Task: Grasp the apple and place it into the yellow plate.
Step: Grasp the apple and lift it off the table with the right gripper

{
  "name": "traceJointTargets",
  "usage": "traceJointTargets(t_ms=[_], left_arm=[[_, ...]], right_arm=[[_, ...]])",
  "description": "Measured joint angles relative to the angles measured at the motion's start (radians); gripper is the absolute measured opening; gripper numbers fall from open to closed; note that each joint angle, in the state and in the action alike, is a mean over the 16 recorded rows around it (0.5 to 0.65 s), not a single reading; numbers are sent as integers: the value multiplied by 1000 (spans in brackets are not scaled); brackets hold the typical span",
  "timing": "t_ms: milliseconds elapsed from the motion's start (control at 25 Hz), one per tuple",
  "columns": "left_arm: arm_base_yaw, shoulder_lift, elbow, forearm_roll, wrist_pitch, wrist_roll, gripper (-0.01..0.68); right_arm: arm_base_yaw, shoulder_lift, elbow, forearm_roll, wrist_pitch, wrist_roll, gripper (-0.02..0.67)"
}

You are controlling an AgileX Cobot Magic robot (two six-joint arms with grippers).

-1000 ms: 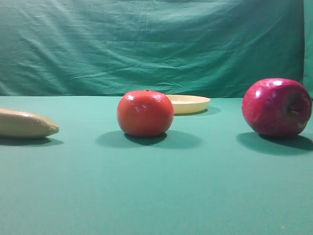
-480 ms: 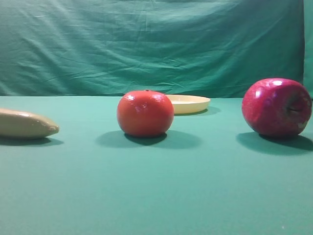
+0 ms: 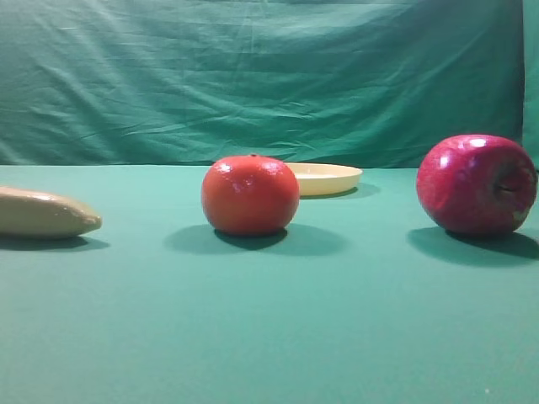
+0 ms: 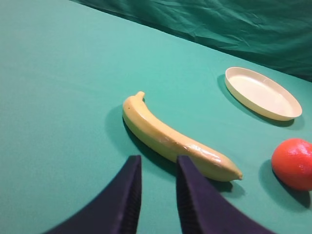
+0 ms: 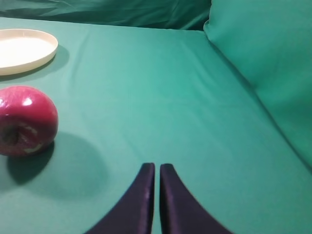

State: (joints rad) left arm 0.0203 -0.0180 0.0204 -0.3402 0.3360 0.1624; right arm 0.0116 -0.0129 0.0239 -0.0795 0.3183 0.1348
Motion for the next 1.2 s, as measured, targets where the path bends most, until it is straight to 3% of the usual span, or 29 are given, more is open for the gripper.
traceJointTargets(t_ms=[640,1200], left_arm=[[0,0,0,0,0,0,157],[0,0,0,0,0,0,157]], right_arm=[[0,27,-78,140,-173,-55,0],[5,469,-407,156,115,-237,0]])
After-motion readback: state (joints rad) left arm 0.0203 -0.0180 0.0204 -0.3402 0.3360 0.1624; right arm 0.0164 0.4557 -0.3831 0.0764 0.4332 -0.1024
